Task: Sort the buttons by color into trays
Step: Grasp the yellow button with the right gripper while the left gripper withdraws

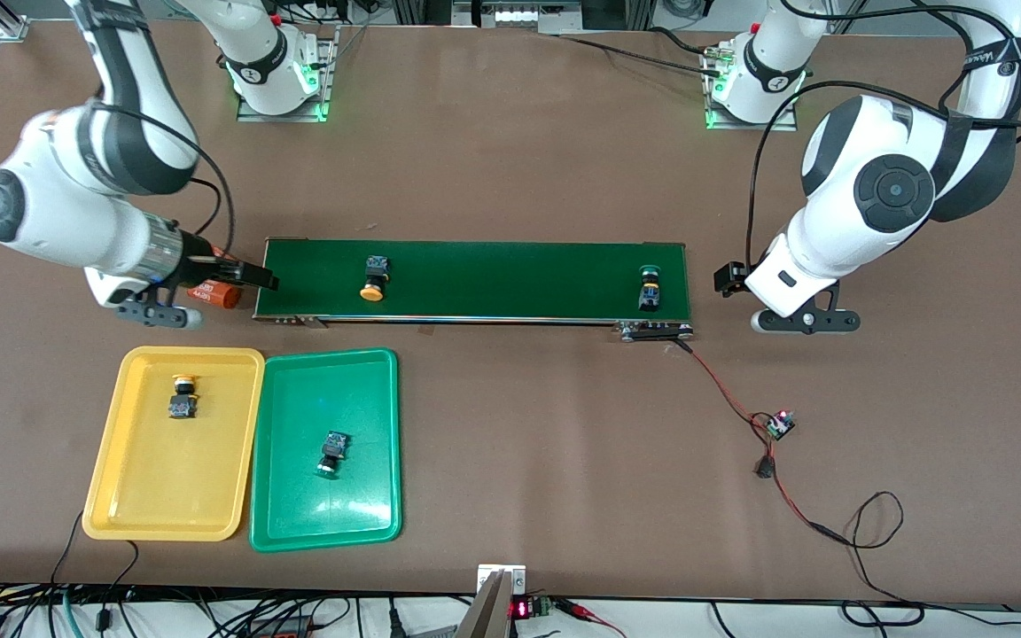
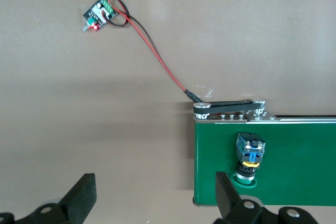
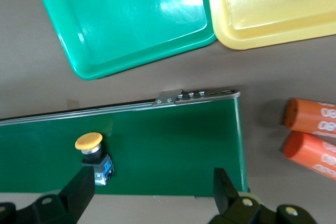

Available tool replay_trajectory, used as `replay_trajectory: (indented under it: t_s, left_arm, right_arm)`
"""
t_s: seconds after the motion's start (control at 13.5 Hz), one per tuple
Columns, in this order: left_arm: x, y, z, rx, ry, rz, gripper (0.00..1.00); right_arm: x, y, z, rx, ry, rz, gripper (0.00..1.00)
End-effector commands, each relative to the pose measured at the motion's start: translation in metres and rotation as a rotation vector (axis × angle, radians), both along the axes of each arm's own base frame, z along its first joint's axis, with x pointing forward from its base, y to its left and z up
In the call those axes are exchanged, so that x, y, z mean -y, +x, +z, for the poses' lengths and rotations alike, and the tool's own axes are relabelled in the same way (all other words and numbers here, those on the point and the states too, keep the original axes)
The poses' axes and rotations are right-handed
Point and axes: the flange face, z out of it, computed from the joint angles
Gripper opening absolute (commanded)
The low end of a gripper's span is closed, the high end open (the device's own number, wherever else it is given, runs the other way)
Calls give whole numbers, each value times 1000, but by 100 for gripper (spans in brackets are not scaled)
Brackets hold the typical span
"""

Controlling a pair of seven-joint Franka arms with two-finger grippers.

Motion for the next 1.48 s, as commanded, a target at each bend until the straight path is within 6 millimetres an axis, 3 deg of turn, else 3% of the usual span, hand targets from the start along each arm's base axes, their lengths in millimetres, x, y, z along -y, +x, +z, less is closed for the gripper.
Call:
replay_trajectory:
  t_s: [0.0,0.22,0.37,0.52,0.74,0.96,1.11,1.41]
  left_arm:
    - [-12,16,26,35,-18,11,100]
    - [-33,22,53,53,-8,52,100]
    - [-47,28,87,22,5,78,100]
    - [-92,37,124,23,16,151,100]
    - [-110,31,149,-21,26,183,100]
    - [-97,28,149,-33,32,159,100]
    - [-102,29,147,-39,23,166,100]
    - [-144,38,133,-56,-30,110,100]
  right_arm:
    - [-26,-4,-11,7,0,-38,100]
    - [-36,-2,-28,2,-5,-31,100]
    - [-41,-8,-36,-18,-11,-42,100]
    - [-39,-13,-43,-29,-14,-45,100]
    - [-42,-18,-52,-53,3,-64,100]
    - [-50,-27,-64,-87,30,-85,100]
    - [-56,-31,-72,-101,27,-74,100]
    - [-73,-38,-82,-124,30,-49,100]
